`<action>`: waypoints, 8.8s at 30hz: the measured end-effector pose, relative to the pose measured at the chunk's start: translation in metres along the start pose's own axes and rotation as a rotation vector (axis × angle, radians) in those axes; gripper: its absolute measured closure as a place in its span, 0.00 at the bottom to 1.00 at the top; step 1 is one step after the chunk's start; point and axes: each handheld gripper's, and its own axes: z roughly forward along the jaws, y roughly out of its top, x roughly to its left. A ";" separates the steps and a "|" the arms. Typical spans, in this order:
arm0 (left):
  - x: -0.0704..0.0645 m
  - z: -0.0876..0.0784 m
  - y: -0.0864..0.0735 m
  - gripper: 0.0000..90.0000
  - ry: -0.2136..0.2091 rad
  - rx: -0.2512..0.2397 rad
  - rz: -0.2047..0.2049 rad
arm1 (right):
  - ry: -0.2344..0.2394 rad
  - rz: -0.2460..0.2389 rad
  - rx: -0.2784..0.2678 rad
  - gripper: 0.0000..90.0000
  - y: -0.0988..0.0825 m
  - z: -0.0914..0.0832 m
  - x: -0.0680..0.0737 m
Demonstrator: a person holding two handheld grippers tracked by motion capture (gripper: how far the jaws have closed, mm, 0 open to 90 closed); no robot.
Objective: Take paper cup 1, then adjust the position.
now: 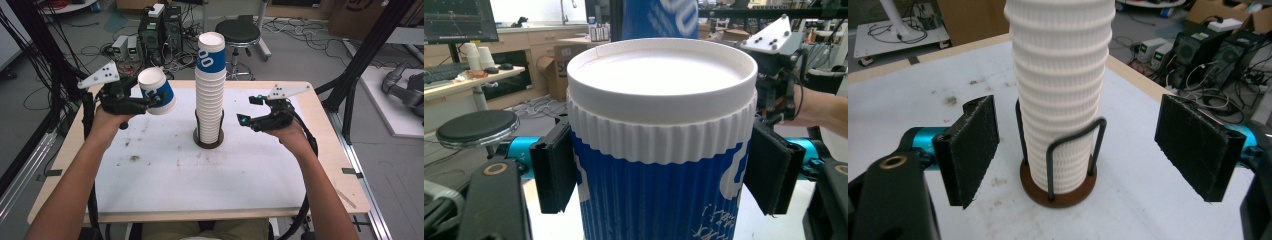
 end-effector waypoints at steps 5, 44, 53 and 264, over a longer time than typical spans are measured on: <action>-0.008 -0.003 -0.035 0.29 0.021 -0.020 -0.030 | -0.019 0.038 -0.025 0.21 -0.030 -0.010 0.001; -0.058 0.041 -0.077 0.28 -0.101 0.110 -0.041 | 0.151 0.000 -0.047 0.18 -0.061 0.010 0.048; -0.068 0.055 -0.078 0.28 -0.161 0.111 -0.032 | 0.244 -0.010 -0.070 0.18 -0.059 0.016 0.063; -0.089 0.082 -0.089 0.29 -0.517 0.368 0.015 | 0.418 -0.315 0.329 0.16 -0.012 0.038 0.081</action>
